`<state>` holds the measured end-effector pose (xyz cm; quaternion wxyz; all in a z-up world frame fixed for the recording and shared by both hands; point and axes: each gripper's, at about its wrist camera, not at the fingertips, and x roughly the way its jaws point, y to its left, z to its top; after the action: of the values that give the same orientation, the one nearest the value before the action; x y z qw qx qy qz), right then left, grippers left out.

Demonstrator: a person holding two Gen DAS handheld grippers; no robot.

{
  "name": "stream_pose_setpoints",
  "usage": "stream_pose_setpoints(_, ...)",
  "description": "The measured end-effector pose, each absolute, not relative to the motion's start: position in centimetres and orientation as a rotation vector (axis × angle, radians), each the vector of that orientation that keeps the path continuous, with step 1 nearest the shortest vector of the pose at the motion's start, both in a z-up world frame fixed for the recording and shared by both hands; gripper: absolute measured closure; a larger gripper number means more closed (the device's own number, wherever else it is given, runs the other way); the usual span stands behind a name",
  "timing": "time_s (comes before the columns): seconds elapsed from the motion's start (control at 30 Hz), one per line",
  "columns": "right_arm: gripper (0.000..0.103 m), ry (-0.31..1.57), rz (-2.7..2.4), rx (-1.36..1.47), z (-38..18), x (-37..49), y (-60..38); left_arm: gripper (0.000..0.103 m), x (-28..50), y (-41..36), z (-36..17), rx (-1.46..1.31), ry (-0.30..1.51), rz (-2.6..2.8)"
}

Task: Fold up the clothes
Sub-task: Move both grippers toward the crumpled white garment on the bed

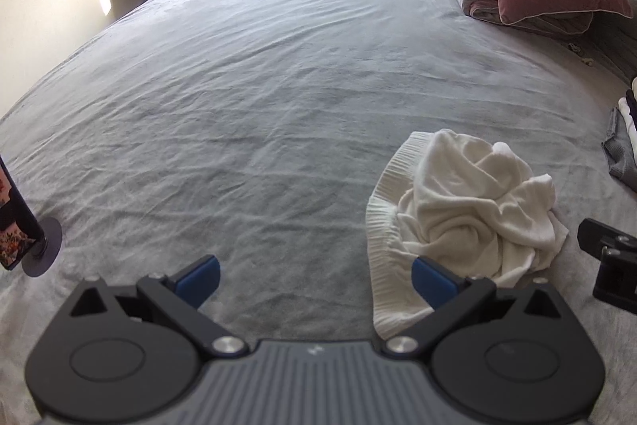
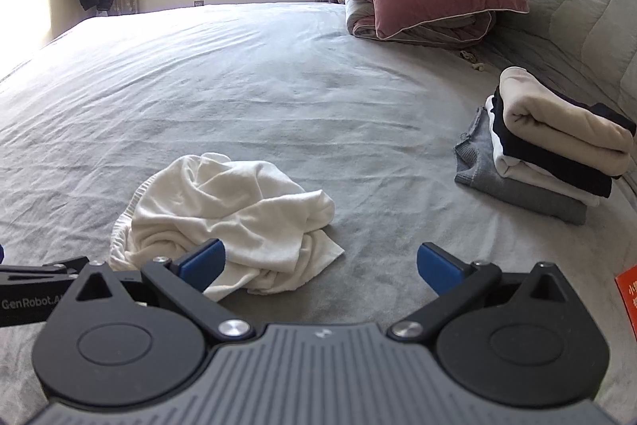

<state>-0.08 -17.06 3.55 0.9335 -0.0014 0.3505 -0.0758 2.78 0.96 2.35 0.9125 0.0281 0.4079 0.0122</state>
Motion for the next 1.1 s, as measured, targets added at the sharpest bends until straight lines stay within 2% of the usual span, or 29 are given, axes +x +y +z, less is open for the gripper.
stream_pose_setpoints(0.3, 0.0, 0.789, -0.104, 0.063, 1.0, 1.6, -17.7, 0.0, 4.3, 2.5, -0.6, 0.011, 0.906, 0.029)
stream_pose_setpoints(0.73, 0.0, 0.953, -0.058, 0.061, -3.6, 5.2, -18.4, 0.0, 7.2, 2.0, -3.8, 0.091, 0.973, 0.025)
stream_pose_setpoints(1.1, 0.0, 0.948, -0.055, 0.048, -4.8, 5.5, -18.5, 0.0, 6.9, 2.7, -4.0, 0.067, 0.934, -0.021)
